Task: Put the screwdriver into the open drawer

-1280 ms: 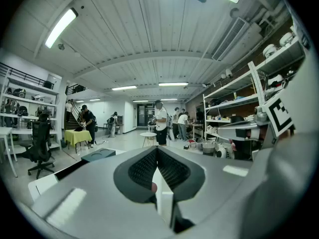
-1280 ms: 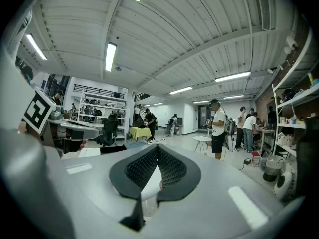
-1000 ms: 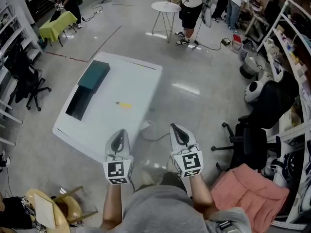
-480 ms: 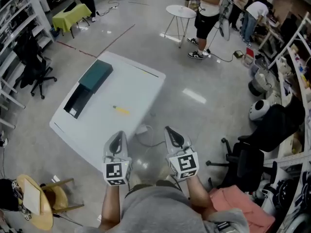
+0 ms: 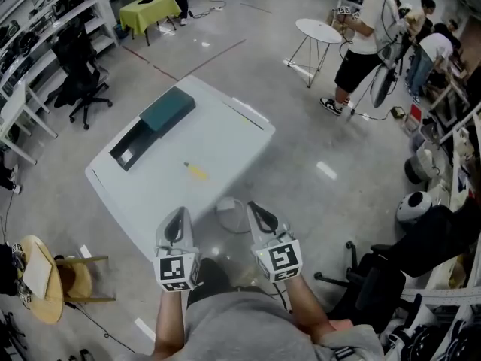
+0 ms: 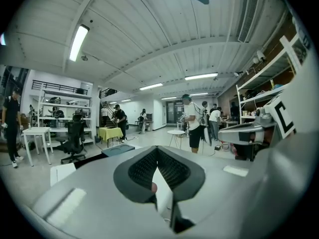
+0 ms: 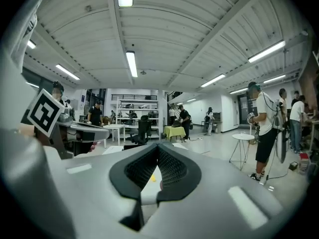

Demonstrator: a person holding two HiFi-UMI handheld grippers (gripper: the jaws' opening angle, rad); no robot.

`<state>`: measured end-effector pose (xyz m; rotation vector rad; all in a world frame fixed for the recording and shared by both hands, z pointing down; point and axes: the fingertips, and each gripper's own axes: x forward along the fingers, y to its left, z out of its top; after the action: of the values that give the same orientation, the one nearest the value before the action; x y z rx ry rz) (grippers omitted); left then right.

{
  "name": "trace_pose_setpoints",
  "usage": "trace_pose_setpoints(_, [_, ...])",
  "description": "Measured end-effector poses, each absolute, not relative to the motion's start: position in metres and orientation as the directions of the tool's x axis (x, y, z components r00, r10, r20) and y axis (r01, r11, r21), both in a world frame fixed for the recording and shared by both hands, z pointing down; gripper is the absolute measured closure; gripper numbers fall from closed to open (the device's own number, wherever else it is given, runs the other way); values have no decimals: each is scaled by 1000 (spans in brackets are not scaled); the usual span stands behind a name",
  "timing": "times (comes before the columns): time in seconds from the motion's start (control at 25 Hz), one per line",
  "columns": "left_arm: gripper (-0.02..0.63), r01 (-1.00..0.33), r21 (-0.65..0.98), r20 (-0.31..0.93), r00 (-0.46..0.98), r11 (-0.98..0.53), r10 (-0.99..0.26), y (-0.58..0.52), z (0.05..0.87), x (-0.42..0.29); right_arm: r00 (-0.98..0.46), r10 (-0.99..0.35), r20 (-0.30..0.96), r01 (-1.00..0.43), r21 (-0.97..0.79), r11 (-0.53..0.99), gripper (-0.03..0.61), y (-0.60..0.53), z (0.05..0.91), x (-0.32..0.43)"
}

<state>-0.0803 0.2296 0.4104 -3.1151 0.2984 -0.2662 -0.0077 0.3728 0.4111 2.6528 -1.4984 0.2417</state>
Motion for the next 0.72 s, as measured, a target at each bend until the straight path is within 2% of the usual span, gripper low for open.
trace_pose_setpoints(0.32, [601,-268,-20,192,944,-963,-267,203,416,-71,429,-885,179,-898,-20,-439,575,331,414,16])
trace_pose_setpoints(0.72, [601,-316,-6,221,925,-949,-310,123,432,-21,380,-900,214,-919,-23,-393,575,251,431,67])
